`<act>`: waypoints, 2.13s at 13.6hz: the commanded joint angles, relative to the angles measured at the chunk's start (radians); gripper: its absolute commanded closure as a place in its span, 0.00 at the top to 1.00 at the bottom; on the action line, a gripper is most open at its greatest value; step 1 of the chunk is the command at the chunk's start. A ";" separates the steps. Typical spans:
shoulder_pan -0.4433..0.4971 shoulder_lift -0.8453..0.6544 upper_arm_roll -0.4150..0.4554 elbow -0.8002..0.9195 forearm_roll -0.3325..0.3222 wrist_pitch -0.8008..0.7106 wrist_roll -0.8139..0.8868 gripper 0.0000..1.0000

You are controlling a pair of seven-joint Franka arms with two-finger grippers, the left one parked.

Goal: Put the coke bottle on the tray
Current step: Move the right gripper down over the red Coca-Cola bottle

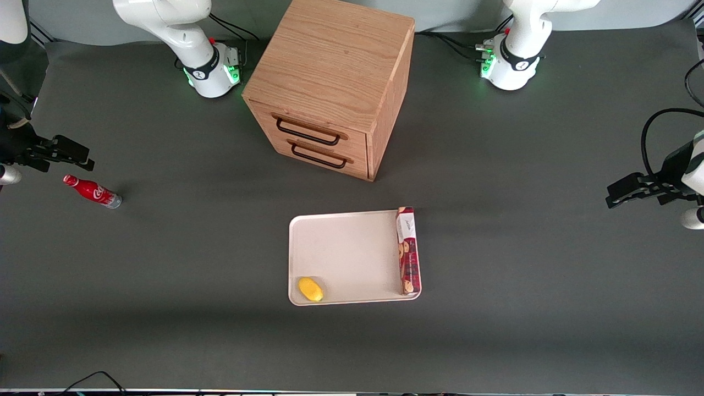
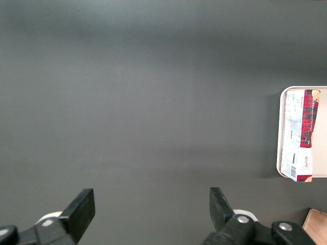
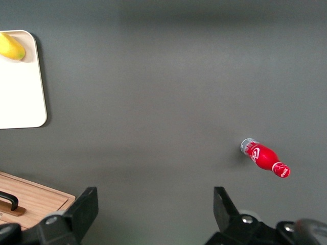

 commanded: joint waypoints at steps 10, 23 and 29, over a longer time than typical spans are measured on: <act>-0.011 0.017 0.001 0.033 -0.011 -0.016 -0.035 1.00; -0.297 -0.131 0.004 -0.399 -0.070 0.299 -0.348 1.00; -0.457 -0.108 0.001 -0.582 -0.041 0.543 -0.459 1.00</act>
